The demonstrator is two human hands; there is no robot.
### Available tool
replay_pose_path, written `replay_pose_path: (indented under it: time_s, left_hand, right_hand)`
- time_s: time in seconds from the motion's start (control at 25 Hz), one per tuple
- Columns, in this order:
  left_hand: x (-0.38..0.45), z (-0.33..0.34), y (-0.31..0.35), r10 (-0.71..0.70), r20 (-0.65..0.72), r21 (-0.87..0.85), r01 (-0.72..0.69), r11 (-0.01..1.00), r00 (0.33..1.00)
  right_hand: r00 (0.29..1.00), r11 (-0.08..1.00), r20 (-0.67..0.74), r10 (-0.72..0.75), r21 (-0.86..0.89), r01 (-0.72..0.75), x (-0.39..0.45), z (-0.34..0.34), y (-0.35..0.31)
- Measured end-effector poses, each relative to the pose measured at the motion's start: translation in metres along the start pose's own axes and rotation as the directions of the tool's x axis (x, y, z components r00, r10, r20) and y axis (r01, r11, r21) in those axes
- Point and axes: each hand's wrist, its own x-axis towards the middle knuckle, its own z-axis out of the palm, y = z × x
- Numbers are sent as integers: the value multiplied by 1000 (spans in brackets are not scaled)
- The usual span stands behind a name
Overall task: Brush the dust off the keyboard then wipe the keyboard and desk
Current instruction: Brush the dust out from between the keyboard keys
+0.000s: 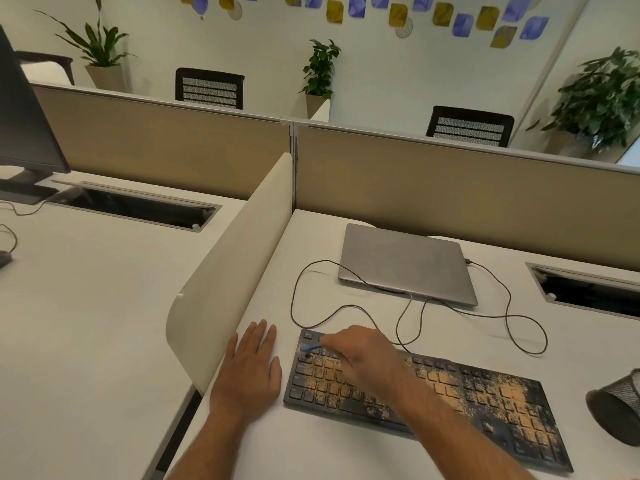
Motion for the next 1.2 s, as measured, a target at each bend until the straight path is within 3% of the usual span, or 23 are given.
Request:
replay_pose_path:
  time_s: [0.32,0.56,0.8,1.08,1.2]
  left_hand:
    - [0,-1,0,5,7,9,-6,1000,1000]
    - [1,1,-1,-2,18,9,1,1000,1000]
    - [0,-1,0,-5,18,11,4,1000,1000]
    - [0,-4,2,-3,39,39,2,999,999]
    - [0,-4,2,-8,42,40,6,999,999]
  right_hand:
    - [999,993,37,10,-120,-5,-2,-16,0]
    - [999,998,12,-44,-33,45,0,-11,2]
    - [996,993,89,-1,-121,11,-1,-20,7]
    - [997,1000,81,-8,-26,10,-5,-16,11]
    - [996,997,87,25,-79,-18,-6,-18,11]
